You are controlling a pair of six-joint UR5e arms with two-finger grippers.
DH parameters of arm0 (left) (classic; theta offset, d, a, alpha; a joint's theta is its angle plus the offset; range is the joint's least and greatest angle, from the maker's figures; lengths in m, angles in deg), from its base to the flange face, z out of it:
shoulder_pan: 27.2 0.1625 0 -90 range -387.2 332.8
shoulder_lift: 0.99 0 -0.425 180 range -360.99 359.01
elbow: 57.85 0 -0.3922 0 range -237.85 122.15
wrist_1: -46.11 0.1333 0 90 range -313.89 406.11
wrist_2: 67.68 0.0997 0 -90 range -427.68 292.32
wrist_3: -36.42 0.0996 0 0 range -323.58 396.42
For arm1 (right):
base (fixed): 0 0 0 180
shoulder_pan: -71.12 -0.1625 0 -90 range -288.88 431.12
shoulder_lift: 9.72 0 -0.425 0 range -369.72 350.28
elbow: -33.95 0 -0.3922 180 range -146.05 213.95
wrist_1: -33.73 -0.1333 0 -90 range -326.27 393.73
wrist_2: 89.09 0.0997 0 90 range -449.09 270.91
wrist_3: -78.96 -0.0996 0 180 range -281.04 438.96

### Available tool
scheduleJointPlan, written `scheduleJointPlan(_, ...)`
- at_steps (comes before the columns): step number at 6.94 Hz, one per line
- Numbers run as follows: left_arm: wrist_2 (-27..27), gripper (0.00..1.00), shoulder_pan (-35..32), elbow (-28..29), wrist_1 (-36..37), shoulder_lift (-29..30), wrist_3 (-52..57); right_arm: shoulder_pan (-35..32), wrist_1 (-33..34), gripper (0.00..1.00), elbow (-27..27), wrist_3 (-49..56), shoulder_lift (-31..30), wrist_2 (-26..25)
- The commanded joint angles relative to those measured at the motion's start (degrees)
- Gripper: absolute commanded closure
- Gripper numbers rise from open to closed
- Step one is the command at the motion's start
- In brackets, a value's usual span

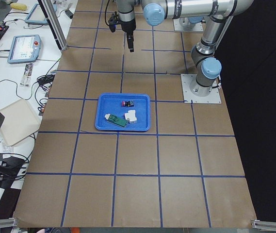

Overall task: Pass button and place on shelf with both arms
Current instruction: 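Move the left gripper down over the red push button in the blue tray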

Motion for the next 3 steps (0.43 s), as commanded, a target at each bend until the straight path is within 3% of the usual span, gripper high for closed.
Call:
scheduleJointPlan(1, 0.38, 0.00, 6.80, -9.48, 11.89, 0.25, 7.32, 0.00, 0.17, 0.00, 0.51, -0.13, -0.03, -0.60)
scheduleJointPlan(3, 0.38, 0.00, 10.75, -19.77, 28.84, 1.46, 8.67, 0.00, 0.70, 0.00, 0.51, -0.04, -0.03, -0.42)
